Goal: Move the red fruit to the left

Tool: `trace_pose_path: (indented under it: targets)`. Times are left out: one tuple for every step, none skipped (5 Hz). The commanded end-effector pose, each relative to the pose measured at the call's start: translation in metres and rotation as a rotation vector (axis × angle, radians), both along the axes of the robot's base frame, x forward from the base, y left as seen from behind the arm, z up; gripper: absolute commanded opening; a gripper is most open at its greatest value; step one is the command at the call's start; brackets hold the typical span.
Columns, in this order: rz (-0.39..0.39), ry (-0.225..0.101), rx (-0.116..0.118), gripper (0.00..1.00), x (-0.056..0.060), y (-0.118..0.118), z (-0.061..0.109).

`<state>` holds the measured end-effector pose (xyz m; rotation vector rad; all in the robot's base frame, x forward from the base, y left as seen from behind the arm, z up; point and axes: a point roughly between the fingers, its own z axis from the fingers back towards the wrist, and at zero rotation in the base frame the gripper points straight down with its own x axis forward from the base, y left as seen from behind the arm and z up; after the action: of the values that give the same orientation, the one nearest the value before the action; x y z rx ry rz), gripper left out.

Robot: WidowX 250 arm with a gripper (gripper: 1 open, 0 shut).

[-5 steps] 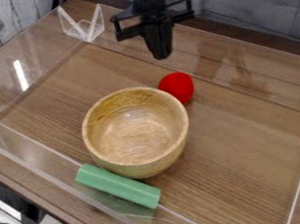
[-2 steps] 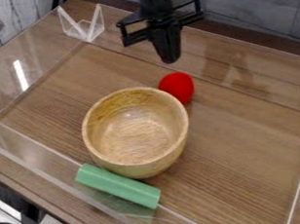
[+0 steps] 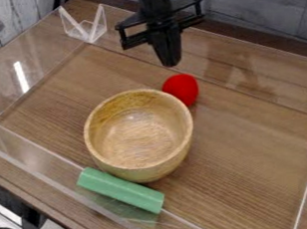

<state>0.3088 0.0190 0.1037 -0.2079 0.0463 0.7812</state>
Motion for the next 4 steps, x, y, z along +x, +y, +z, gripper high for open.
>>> trace_pose_path:
  targets:
    - [0.042, -0.084, 0.008, 0.00, 0.008, 0.000, 0.036]
    - [0.084, -0.087, 0.004, 0.00, 0.012, -0.001, 0.047]
    - [0.052, -0.086, 0.010, 0.00, 0.020, -0.002, 0.041]
    - [0.025, -0.080, 0.017, 0.00, 0.026, -0.003, 0.037]
